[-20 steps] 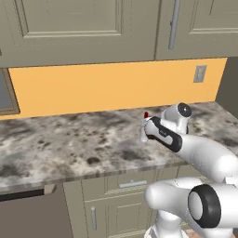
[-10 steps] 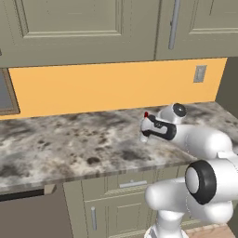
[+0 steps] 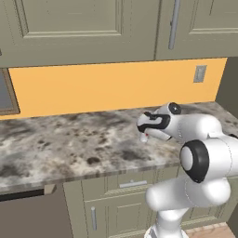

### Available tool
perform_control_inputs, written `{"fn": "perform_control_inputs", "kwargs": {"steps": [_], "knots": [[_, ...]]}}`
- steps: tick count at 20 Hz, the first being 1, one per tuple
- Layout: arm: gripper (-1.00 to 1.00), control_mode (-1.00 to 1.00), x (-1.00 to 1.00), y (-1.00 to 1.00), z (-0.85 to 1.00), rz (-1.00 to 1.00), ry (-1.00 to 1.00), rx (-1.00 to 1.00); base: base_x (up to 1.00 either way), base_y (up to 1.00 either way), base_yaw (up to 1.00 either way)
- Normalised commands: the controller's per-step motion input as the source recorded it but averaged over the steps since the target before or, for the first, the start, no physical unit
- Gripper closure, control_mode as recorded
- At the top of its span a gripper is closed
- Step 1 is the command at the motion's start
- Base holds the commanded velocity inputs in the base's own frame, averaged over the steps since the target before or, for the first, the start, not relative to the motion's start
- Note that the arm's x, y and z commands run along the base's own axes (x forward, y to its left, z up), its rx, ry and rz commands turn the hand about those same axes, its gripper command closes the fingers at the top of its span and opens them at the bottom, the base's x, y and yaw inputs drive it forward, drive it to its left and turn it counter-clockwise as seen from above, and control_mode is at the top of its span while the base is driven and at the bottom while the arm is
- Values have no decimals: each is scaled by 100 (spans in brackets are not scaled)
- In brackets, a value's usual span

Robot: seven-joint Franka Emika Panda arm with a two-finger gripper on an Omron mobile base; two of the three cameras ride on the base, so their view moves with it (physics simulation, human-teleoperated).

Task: Place the liquors on the top shelf of the fridge to keep them out of children's reach, and place the orange on lower shelves for easy access.

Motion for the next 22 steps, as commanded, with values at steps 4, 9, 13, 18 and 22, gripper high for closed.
{"fn": "perform_control_inputs", "kwargs": {"steps": [4,9,13,18,22], "knots": [[-100,-100,28,0,-14,1,0,0,0,0,0],[-100,-100,26,0,-14,1,0,0,0,0,0],[-100,-100,24,0,-14,1,0,0,0,0,0],[-100,-100,21,0,-15,1,0,0,0,0,0],[-100,-100,19,0,-17,0,0,0,0,0,0]]}}
